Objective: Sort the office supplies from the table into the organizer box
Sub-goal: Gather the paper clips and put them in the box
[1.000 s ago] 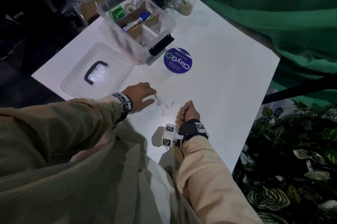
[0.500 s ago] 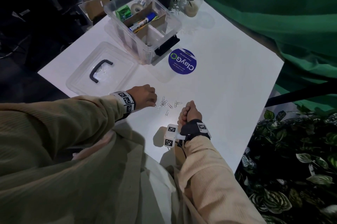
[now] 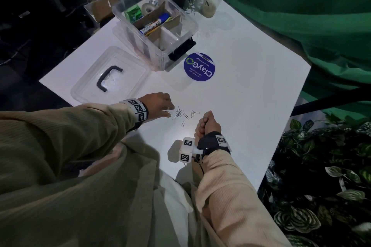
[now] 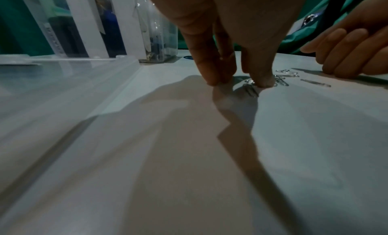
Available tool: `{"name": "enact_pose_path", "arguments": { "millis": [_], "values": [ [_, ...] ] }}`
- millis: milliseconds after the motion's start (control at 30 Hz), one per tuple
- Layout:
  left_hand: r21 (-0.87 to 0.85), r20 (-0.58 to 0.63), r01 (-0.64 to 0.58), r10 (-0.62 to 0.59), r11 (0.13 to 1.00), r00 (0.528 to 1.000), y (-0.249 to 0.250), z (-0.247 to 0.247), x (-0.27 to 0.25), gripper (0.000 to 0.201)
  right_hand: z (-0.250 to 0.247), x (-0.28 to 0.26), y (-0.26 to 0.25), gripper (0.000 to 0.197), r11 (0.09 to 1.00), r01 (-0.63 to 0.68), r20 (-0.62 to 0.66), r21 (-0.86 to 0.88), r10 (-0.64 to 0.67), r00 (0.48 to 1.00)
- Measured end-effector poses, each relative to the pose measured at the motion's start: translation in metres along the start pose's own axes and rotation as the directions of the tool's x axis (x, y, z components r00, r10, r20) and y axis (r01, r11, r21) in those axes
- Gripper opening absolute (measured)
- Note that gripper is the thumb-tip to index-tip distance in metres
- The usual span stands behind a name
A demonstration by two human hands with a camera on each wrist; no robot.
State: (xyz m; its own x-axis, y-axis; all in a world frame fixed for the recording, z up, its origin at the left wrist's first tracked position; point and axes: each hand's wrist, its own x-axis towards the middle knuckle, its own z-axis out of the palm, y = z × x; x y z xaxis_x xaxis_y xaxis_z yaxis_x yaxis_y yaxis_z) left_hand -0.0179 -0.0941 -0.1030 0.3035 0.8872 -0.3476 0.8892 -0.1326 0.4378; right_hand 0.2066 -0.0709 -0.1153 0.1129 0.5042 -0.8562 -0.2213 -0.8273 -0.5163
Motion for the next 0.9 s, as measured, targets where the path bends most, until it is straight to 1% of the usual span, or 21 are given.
{"name": "enact_pose_path", "arguments": {
  "millis": [100,200,233,300,367,400,433,467,500,533,567,600,667,700,733,767,800,900],
  "values": [
    [0.083,-0.022,-0.071,0.073,0.994,0.997,-0.002,0.003,-0.003,0.032,0.0,0.0,0.0,0.05,1.0,0.009,0.004,-0.004,-0.009,1.0],
    [0.193,-0.037,-0.169,0.179,0.967,0.983,-0.005,0.007,-0.006,0.05,0.0,0.002,0.001,0.051,1.0,0.014,0.004,-0.003,-0.014,1.0],
    [0.205,-0.06,-0.189,0.205,0.96,0.977,-0.006,0.009,-0.005,0.051,0.0,0.002,0.001,0.051,1.0,0.015,0.007,-0.006,-0.015,1.0],
    [0.236,-0.111,-0.196,0.227,0.952,0.968,-0.003,0.009,-0.004,0.041,0.0,0.003,0.001,0.05,1.0,0.016,0.009,-0.016,-0.016,1.0],
    [0.283,-0.08,-0.192,0.222,0.94,0.972,0.001,0.004,-0.003,0.029,0.0,0.003,0.001,0.049,0.999,0.021,0.005,-0.026,-0.021,1.0],
    [0.285,-0.061,-0.168,0.193,0.944,0.979,0.002,0.003,-0.005,0.024,0.001,0.003,0.001,0.048,0.999,0.022,0.006,-0.028,-0.022,1.0],
    [0.276,-0.069,-0.146,0.171,0.95,0.983,0.003,0.003,-0.005,0.02,0.001,0.002,0.001,0.048,0.999,0.021,0.005,-0.031,-0.021,1.0],
    [0.259,-0.058,-0.135,0.155,0.956,0.986,0.003,0.005,-0.006,0.016,0.002,0.001,0.0,0.047,0.999,0.02,0.007,-0.031,-0.02,1.0],
    [0.268,-0.037,-0.13,0.145,0.955,0.989,0.003,0.009,-0.006,0.014,0.002,0.001,0.0,0.046,0.999,0.02,0.009,-0.03,-0.019,1.0],
    [0.301,-0.042,-0.125,0.144,0.945,0.989,0.001,0.013,-0.006,0.014,0.003,0.0,-0.001,0.044,1.0,0.017,0.011,-0.026,-0.017,1.0],
    [0.262,-0.027,-0.102,0.113,0.96,0.993,0.003,0.011,-0.005,0.015,0.003,-0.001,-0.001,0.041,1.0,0.013,0.013,-0.02,-0.013,1.0],
    [0.206,-0.065,-0.069,0.084,0.976,0.994,0.005,0.009,-0.003,0.017,0.003,-0.002,-0.001,0.038,1.0,0.01,0.018,-0.007,-0.01,1.0],
    [-0.014,-0.087,0.044,-0.045,0.999,0.995,0.014,-0.004,0.002,0.017,0.005,-0.004,-0.002,0.033,0.999,-0.002,0.043,0.038,0.0,0.999],
    [-0.124,-0.086,0.101,-0.113,0.987,0.99,0.02,-0.012,0.004,0.015,0.006,-0.006,-0.004,0.033,0.998,-0.012,0.066,0.057,0.008,0.998],
    [-0.213,-0.085,0.123,-0.144,0.969,0.986,0.029,-0.017,0.006,0.014,0.008,-0.008,-0.005,0.034,0.997,-0.025,0.094,0.071,0.018,0.995],
    [-0.273,-0.084,0.112,-0.14,0.955,0.987,0.038,-0.022,0.009,0.013,0.01,-0.008,-0.006,0.036,0.996,-0.036,0.122,0.085,0.026,0.992],
    [-0.31,-0.076,0.081,-0.11,0.947,0.991,0.048,-0.025,0.011,0.012,0.012,-0.009,-0.007,0.038,0.993,-0.046,0.148,0.105,0.03,0.989],
    [-0.302,-0.094,-0.043,0.015,0.952,0.995,0.074,-0.025,0.016,0.014,0.019,-0.014,-0.01,0.036,0.981,-0.077,0.161,0.178,0.048,0.986]
  ]
}}
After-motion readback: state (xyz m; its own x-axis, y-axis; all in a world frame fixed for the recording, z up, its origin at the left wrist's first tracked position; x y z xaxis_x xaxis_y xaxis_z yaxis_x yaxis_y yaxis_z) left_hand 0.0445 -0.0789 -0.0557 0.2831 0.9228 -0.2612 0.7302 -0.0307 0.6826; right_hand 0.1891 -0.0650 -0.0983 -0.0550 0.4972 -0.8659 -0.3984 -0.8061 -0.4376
